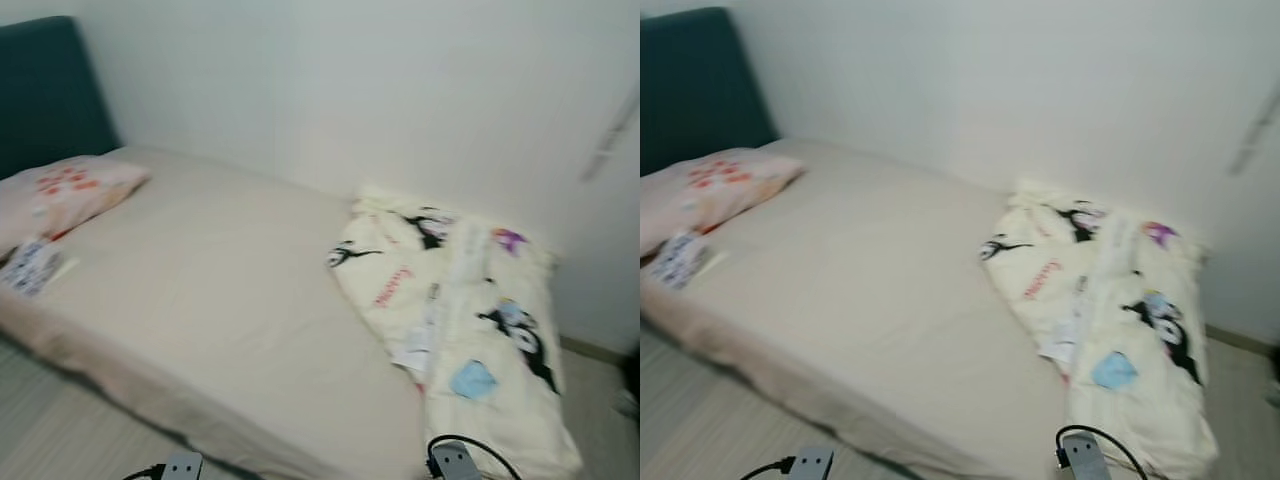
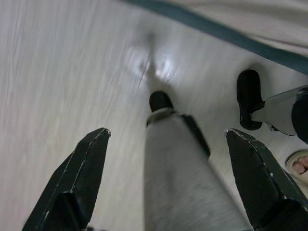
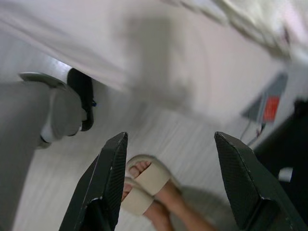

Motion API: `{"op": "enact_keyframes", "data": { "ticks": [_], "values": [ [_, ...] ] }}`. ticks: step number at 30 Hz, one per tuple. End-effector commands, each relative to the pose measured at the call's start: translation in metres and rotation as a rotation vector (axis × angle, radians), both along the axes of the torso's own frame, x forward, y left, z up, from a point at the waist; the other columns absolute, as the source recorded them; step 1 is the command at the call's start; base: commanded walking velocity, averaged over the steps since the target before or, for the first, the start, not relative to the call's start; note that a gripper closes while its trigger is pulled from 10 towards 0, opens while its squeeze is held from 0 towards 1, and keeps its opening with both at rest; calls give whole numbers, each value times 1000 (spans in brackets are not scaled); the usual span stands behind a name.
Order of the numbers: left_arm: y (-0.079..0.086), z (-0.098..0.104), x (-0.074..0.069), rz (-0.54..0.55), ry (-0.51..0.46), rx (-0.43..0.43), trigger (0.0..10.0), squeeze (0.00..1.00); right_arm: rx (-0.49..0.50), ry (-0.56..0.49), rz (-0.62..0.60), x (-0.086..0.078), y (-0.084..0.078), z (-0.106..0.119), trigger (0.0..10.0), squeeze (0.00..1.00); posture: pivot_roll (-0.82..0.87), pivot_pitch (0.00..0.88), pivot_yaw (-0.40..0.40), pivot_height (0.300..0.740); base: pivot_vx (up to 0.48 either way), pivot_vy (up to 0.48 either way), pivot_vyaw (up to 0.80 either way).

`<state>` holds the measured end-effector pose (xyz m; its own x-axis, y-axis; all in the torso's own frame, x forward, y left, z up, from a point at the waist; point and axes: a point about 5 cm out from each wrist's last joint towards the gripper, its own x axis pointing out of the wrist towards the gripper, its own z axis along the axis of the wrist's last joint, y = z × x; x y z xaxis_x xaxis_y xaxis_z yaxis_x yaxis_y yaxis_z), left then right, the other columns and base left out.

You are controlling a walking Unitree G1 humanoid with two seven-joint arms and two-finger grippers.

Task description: Clean up the room

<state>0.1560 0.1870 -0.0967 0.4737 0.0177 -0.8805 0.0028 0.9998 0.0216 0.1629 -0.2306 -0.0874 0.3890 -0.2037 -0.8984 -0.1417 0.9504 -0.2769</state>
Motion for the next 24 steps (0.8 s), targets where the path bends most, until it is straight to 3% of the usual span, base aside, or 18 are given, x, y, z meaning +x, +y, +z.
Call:
{"op": "enact_keyframes", "data": {
  "ticks": [1, 24],
  "values": [
    [2, 0, 0, -2, 5, 6, 10000, 0, -13, 19, -2, -5, -3, -1, 10000, 0, -52, 0, -35, 717, 0, 0, -750],
    [9, -1, -6, 3, 32, 56, 10000, 0, -18, 9, 4, 0, -5, 1, 10000, 0, -52, 0, -34, 717, 0, 0, -746]
  ]
}}
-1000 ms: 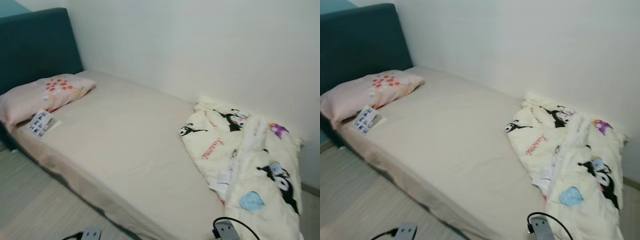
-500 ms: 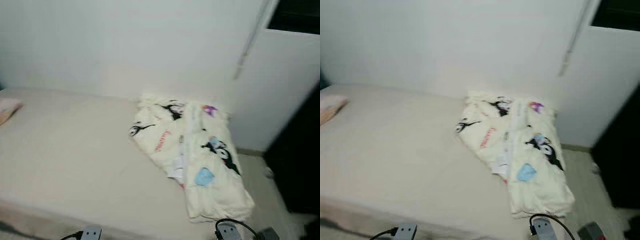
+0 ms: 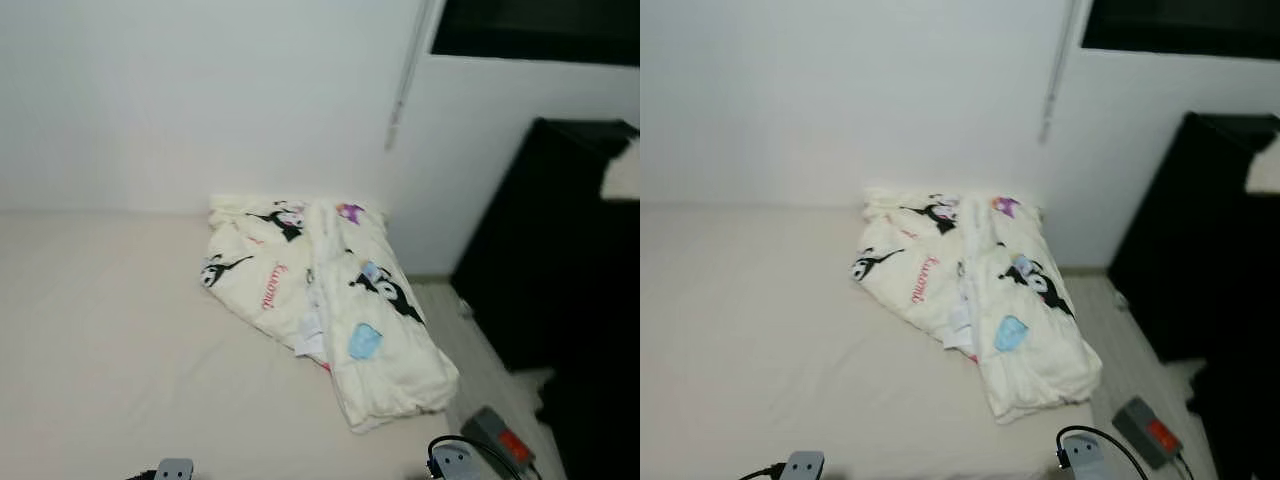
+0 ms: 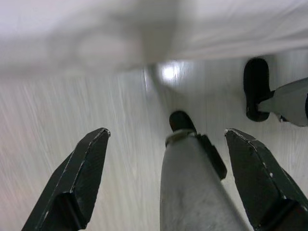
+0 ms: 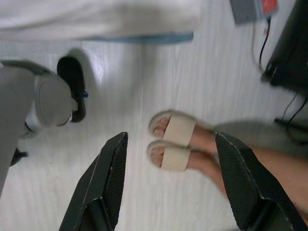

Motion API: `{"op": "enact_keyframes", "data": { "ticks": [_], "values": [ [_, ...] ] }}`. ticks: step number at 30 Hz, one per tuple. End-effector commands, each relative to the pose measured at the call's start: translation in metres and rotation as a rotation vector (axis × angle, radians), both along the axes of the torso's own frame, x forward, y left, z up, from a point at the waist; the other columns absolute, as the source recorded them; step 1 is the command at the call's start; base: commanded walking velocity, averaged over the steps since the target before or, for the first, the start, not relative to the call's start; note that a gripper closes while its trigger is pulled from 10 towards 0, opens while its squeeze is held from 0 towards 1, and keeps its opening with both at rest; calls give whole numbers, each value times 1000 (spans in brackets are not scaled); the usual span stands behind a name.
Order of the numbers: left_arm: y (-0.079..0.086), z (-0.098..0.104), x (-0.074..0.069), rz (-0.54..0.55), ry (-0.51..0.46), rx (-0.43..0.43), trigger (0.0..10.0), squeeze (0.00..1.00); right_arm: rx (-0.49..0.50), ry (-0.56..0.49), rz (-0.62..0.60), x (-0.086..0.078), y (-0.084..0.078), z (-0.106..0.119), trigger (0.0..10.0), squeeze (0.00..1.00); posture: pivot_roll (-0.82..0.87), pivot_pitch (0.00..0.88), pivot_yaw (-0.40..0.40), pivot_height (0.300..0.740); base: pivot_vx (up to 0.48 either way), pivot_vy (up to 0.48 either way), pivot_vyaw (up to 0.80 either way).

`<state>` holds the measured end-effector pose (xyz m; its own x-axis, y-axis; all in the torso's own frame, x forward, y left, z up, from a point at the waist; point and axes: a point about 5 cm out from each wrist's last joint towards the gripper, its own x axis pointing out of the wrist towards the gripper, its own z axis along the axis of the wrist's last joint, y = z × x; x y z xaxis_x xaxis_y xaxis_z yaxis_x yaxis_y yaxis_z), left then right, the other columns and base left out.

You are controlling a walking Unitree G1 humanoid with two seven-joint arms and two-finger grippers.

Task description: Clean up the room

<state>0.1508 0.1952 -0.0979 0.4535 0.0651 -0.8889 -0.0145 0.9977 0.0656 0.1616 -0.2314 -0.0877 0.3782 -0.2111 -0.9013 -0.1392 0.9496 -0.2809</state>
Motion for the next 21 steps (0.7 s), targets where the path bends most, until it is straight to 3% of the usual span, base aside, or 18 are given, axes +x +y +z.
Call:
{"op": "enact_keyframes", "data": {
  "ticks": [1, 9, 18, 21],
  "values": [
    [1, 0, -1, -16, 11, 14, 10000, 0, -12, -4, 15, 1, -3, 1, 10000, 0, -52, 0, -34, 717, 0, 0, -731],
    [6, -1, -5, 9, 40, 50, 10000, 0, 8, -17, 25, 3, 0, 2, 10000, 0, -51, 0, -35, 717, 0, 0, -128],
    [8, -2, -7, 15, 50, 63, 10000, 0, 13, -19, 25, 5, 2, 2, 10000, 0, -51, 0, -34, 717, -336, 0, 0],
    [10, -1, -6, -13, 48, 81, 10000, 0, 17, -21, 25, 5, 3, 1, 10000, 0, -52, 0, -32, 717, 0, 0, 0]
  ]
}}
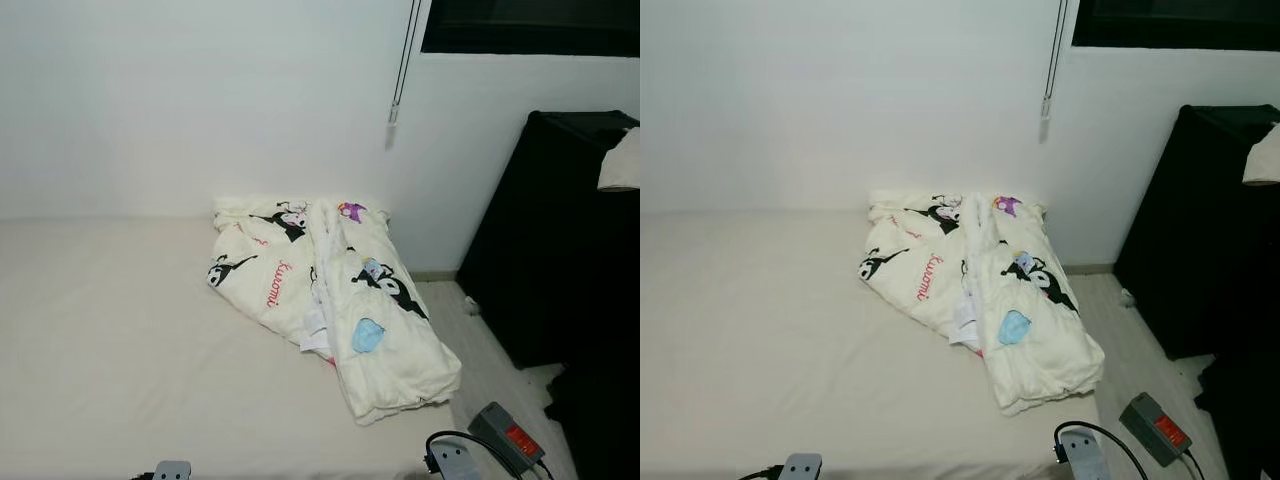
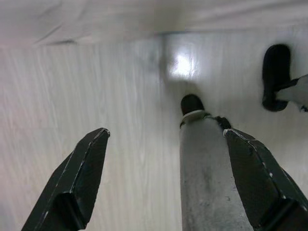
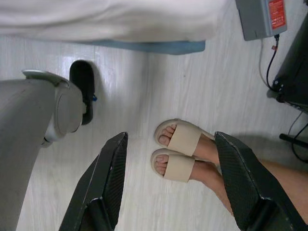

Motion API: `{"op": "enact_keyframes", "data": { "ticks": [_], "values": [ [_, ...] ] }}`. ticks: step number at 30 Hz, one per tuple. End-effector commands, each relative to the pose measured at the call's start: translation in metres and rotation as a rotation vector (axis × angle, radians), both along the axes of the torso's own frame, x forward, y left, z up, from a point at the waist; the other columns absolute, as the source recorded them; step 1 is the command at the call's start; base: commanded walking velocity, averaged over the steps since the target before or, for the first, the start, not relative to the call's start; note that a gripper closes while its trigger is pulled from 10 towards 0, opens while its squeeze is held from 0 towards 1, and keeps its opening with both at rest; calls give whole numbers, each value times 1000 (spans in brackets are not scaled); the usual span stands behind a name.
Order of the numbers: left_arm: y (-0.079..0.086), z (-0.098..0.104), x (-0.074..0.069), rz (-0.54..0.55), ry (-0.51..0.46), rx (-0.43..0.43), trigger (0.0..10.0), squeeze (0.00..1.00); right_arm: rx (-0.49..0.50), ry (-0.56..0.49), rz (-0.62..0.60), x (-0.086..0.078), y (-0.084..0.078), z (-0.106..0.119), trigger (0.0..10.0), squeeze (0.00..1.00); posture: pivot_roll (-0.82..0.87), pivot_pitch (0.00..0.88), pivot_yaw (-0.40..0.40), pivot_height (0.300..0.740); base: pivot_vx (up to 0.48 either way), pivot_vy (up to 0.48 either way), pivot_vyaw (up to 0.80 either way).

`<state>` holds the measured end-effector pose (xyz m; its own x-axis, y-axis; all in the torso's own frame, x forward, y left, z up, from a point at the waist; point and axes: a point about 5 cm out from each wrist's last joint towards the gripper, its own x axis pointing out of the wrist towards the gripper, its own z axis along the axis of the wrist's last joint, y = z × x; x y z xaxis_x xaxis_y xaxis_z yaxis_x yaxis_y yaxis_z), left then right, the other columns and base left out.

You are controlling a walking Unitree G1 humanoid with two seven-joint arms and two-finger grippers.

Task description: Clean up the room

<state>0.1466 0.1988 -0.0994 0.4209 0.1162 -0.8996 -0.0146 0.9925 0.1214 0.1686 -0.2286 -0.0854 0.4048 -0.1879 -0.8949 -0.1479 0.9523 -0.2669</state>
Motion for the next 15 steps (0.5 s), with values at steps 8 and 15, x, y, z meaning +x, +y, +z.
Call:
{"op": "enact_keyframes", "data": {
  "ticks": [8, 15],
  "values": [
    [8, 0, -2, -34, 23, 38, 10000, 0, 10, -1, 48, 0, 2, -1, 10000, 0, -50, 0, -33, 717, 93, -198, 234],
    [9, 0, -4, -10, 24, 35, 10000, 0, 9, 5, 33, -5, 3, -3, 10000, 0, -52, 0, -33, 717, 69, -118, 765]
  ]
}}
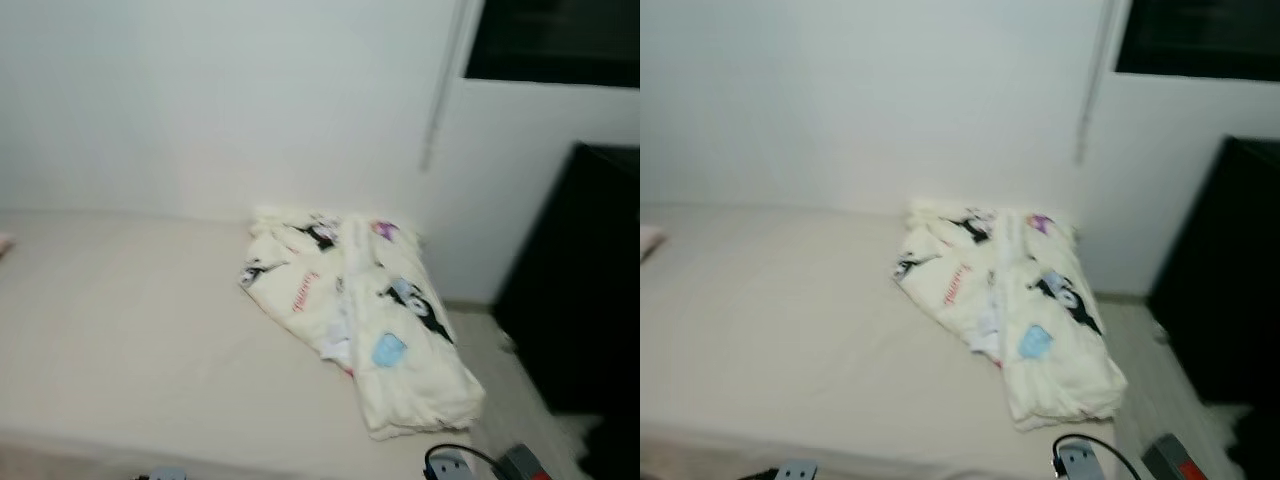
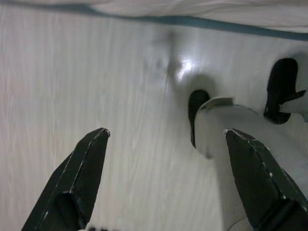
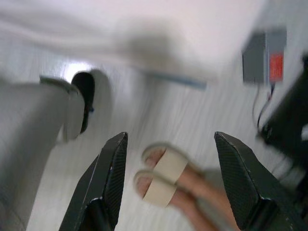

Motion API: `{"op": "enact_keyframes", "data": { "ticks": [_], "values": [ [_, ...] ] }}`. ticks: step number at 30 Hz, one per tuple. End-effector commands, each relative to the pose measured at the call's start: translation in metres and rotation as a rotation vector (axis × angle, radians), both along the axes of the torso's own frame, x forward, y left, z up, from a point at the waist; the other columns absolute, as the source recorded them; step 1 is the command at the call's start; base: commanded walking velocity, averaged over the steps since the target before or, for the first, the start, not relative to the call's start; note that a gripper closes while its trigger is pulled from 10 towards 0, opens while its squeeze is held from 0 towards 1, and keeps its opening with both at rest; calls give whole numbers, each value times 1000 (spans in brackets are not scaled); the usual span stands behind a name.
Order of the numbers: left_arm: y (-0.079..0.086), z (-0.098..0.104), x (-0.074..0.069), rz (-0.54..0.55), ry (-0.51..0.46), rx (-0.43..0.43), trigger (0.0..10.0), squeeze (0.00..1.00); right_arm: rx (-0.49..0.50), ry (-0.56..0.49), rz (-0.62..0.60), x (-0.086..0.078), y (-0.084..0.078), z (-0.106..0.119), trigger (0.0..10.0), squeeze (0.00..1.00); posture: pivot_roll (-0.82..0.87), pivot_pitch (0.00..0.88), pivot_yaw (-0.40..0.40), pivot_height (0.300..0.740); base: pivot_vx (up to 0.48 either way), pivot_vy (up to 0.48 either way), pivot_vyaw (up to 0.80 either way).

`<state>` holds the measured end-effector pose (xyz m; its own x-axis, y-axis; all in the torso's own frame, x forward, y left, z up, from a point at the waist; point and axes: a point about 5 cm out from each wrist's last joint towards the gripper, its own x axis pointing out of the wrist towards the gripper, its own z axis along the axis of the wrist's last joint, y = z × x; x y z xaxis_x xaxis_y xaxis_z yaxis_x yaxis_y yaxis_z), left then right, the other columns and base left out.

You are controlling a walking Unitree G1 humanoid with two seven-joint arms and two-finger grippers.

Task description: Clean up the room

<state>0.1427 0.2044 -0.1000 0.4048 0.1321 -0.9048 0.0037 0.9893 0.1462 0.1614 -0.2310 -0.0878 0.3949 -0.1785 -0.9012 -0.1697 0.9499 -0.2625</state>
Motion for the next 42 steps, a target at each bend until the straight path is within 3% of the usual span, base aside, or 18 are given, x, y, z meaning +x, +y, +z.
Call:
{"op": "enact_keyframes", "data": {
  "ticks": [1, 5, 17, 30, 42],
  "values": [
    [3, 1, 0, 6, 4, 10, 10000, 0, 7, -10, 14, 2, 5, 0, 10000, 0, -52, 0, -33, 717, 0, 0, 769],
    [3, 0, -1, 7, 4, 7, 10000, 0, 11, -6, 7, 1, 5, -1, 10000, 0, -52, 0, -34, 717, 0, 0, 766],
    [4, 0, -2, 1, 17, 12, 10000, 0, 32, 13, 18, -1, 7, -2, 10000, 0, -52, 0, -35, 717, 0, 0, 0],
    [2, 0, -1, -10, 19, -4, 10000, 0, 34, 22, 29, -4, 9, -4, 10000, 0, -51, 0, -35, 717, 0, 0, 800],
    [0, -2, -5, -5, 40, -16, 10000, 0, 1, 42, 24, -5, 7, -4, 10000, 0, -53, 0, -30, 717, 0, -160, 0]
  ]
}}
